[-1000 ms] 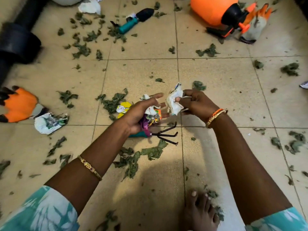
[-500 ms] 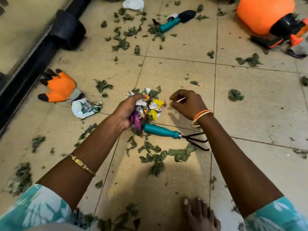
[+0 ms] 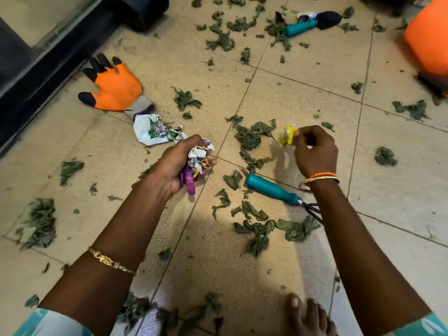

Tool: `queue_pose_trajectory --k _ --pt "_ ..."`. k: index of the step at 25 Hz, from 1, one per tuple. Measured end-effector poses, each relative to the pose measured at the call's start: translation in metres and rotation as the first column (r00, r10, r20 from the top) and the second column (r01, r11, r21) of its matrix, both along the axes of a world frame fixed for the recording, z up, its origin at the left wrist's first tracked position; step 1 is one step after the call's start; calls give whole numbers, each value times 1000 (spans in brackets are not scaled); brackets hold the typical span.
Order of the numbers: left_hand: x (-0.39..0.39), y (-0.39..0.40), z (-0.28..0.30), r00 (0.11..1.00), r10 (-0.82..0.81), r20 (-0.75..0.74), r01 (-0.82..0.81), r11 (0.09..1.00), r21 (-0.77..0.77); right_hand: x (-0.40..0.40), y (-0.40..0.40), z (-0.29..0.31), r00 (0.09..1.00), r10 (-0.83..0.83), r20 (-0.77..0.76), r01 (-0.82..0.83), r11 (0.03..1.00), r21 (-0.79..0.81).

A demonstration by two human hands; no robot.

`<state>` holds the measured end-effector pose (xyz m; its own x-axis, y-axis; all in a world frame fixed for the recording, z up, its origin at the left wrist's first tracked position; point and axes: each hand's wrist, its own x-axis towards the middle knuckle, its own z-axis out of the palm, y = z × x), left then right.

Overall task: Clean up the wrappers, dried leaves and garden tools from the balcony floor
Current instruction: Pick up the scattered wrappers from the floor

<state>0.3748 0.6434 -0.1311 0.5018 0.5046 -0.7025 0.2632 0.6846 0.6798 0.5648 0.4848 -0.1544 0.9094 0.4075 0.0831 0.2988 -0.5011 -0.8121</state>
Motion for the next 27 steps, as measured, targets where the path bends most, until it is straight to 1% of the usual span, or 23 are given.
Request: queue_pose_trajectory --k 1,2,3,4,5,6,7,8,9,10,11,12,14,16,17,19,20,21,23,24,25,26,27 --pt "-2 -2 -1 999 -27 19 27 1000 3 0 2 7 982 -64 -177 85 990 114" --pt "-4 -5 -2 998 -54 40 54 999 2 -3 5 15 912 -76 -403 175 961 214" --pt "-4 -8 -1 995 -80 66 81 997 -9 -7 9 21 796 -21 -605 246 925 291" --pt "-4 -10 -1 989 -107 98 110 994 -25 -13 14 25 671 66 -739 281 899 335" --pt "-6 -12 0 983 -127 131 134 990 -45 -20 19 28 562 148 -814 291 886 361" --pt "-8 -13 3 976 -142 165 155 986 -63 -28 24 28 482 216 -849 264 889 375" --pt "-12 -14 5 968 -156 199 175 981 -86 -36 30 26 439 267 -858 204 900 384" --pt "-17 -14 7 960 -168 222 194 976 -98 -47 37 25 441 305 -844 114 914 390" --pt "-22 -13 9 956 -176 235 204 974 -102 -59 45 23 482 336 -809 -4 924 381" --pt "-28 -11 9 954 -183 236 210 973 -95 -71 54 21 552 383 -741 -158 920 358" --pt "-36 -7 8 958 -183 219 204 976 -78 -84 64 18 620 452 -642 -321 892 318" --pt "-42 -4 5 966 -173 190 186 981 -54 -96 72 17 663 520 -539 -448 852 270" --pt "-57 4 -4 985 -109 134 113 993 -21 -112 89 14 669 598 -442 -574 793 204" --pt "-75 11 -10 997 9 70 -8 1000 -9 -117 109 10 654 636 -409 -637 755 155" --pt "-85 15 -13 997 73 40 -73 997 -19 -116 121 6 681 646 -345 -653 749 113" --pt "-105 23 -15 983 183 0 -183 982 -54 -110 148 -2 716 686 -127 -692 722 -6" --pt "-114 28 -14 976 220 -7 -220 974 -52 -109 162 -7 683 730 5 -727 681 -90" --pt "-122 32 -14 968 252 -4 -252 967 -44 -111 176 -14 602 789 121 -764 614 -198" --pt "-132 36 -10 958 287 11 -287 957 -34 -115 195 -30 425 879 215 -757 476 -449" --pt "-135 36 -8 954 299 14 -299 954 -33 -115 200 -37 393 882 259 -717 471 -514" --pt "-138 35 -7 951 309 18 -309 951 -31 -113 202 -41 395 865 310 -703 502 -504" --pt "-140 35 -7 947 320 17 -319 947 -23 -108 201 -41 445 824 351 -711 564 -420" --pt "-142 34 -7 946 325 15 -324 946 -17 -104 197 -38 540 751 380 -709 649 -275"
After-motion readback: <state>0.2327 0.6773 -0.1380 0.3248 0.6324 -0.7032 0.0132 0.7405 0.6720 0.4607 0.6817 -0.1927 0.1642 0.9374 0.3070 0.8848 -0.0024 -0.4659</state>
